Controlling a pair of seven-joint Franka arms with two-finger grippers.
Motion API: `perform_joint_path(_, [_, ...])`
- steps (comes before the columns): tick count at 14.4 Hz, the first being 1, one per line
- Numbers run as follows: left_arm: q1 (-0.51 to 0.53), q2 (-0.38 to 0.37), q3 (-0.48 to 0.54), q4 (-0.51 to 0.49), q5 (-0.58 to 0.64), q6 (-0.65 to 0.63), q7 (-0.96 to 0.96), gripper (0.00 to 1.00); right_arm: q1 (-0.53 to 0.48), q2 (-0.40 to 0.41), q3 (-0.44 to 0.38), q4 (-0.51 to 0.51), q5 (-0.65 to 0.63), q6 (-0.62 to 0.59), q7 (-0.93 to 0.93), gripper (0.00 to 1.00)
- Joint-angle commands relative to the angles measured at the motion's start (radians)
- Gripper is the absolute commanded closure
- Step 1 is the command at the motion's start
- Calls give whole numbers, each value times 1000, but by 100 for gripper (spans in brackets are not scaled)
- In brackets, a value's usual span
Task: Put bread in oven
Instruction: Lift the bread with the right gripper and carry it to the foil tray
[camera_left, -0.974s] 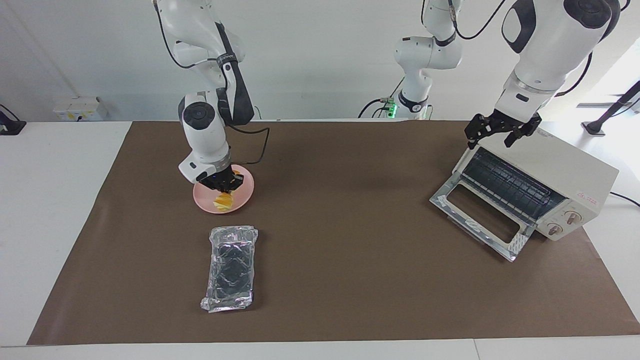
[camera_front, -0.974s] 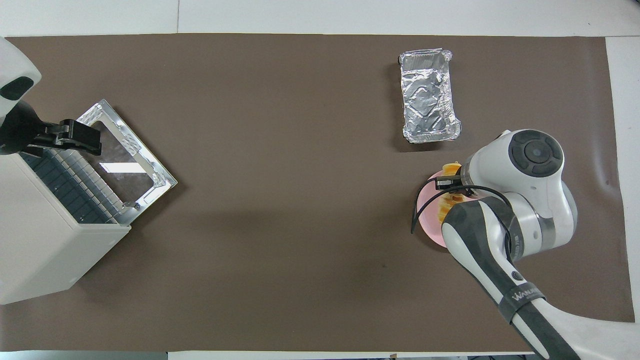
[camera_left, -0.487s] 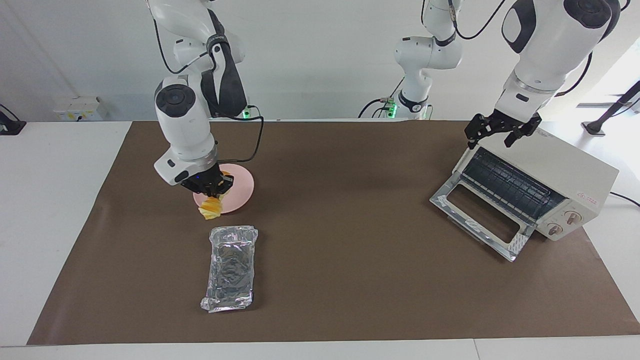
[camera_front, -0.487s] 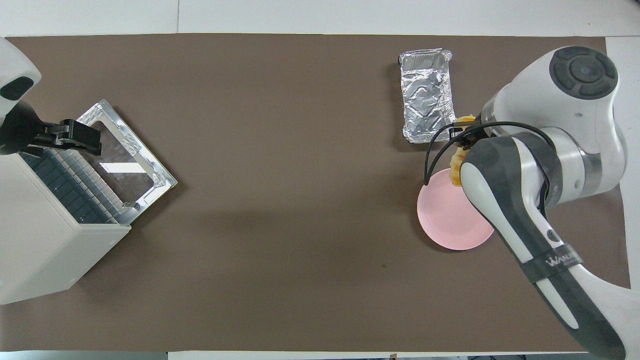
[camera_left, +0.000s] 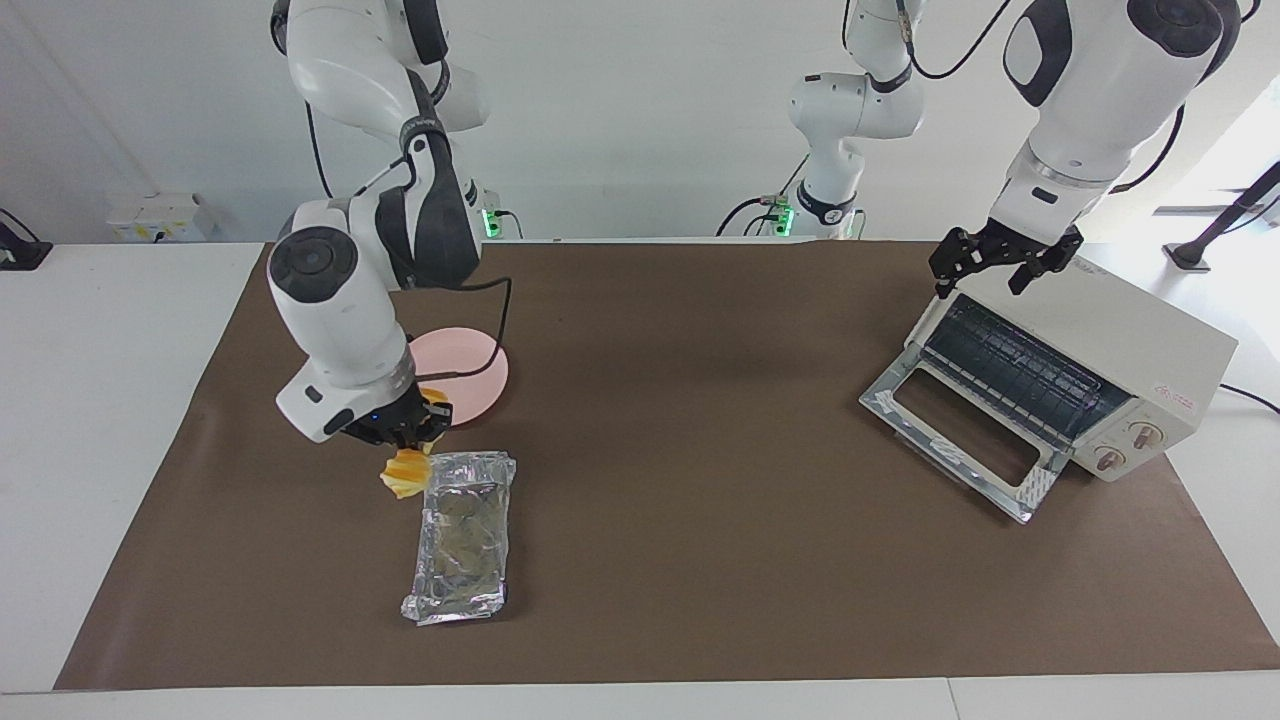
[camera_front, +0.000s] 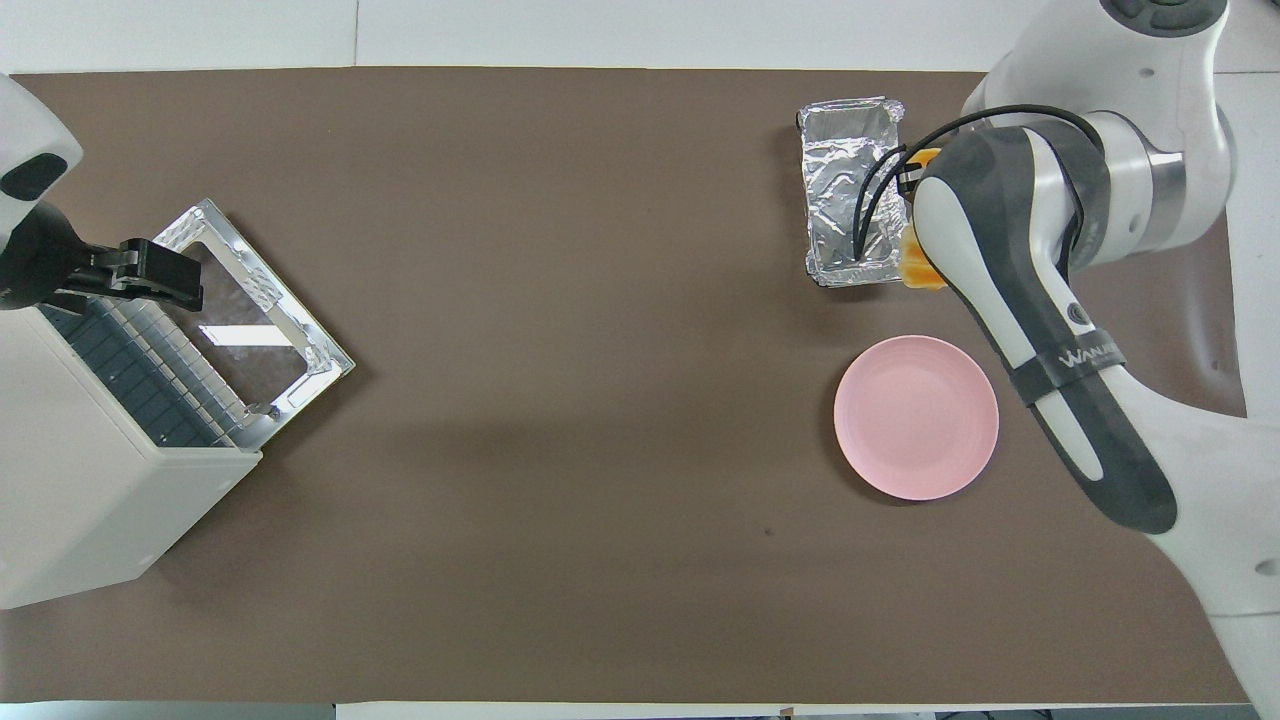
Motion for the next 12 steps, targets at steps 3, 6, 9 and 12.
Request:
perform_joint_path(3, [7, -15, -2, -15, -15, -9, 1, 0, -6, 196, 20, 231, 6, -16, -21, 100])
perform_joint_path(6, [7, -15, -2, -15, -15, -9, 1, 0, -8, 228, 35, 237, 9, 30, -21, 100])
perform_joint_path(9, [7, -15, -2, -15, -13, -9, 1, 0, -11, 248, 37, 234, 28, 78, -27, 100])
perform_joint_path(12, [7, -15, -2, -15, -13, -9, 1, 0, -12, 256, 34, 223, 69, 116, -53, 100])
